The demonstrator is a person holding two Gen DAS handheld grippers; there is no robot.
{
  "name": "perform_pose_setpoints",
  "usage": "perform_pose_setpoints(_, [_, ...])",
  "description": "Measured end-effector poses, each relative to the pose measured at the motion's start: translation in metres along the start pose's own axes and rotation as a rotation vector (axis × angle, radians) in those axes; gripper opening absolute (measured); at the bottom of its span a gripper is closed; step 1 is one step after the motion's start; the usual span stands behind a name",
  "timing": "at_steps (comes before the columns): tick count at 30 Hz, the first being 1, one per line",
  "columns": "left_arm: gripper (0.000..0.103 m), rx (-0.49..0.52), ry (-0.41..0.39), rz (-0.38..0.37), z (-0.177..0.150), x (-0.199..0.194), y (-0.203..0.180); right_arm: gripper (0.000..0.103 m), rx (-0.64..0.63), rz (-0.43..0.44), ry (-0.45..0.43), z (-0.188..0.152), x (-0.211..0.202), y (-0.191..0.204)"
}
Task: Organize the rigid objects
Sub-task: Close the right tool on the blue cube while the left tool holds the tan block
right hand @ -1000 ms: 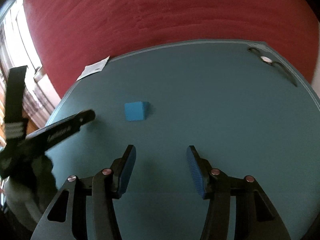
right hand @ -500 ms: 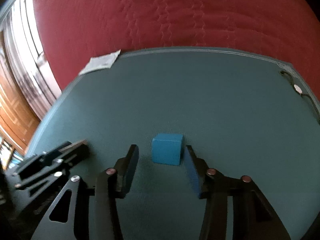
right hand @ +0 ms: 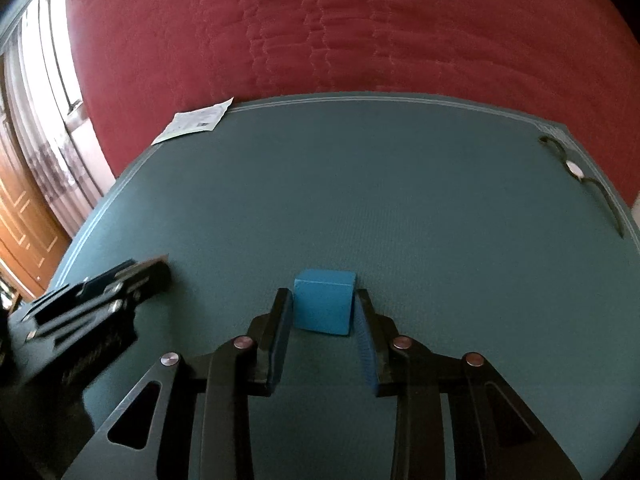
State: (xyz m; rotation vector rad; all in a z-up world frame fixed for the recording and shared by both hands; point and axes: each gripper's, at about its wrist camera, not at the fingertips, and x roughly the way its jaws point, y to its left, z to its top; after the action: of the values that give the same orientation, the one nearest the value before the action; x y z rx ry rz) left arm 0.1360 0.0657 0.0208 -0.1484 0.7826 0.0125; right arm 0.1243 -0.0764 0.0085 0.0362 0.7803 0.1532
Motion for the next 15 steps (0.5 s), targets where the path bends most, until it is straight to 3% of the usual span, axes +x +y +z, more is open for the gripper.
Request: perform_pose_setpoints(15, [0.037,0.071,-0.028,-0.089,-0.006,-0.021,-0.033,0.032,0.124,0.023,-0.067,-0.04,-0.077,-0.033])
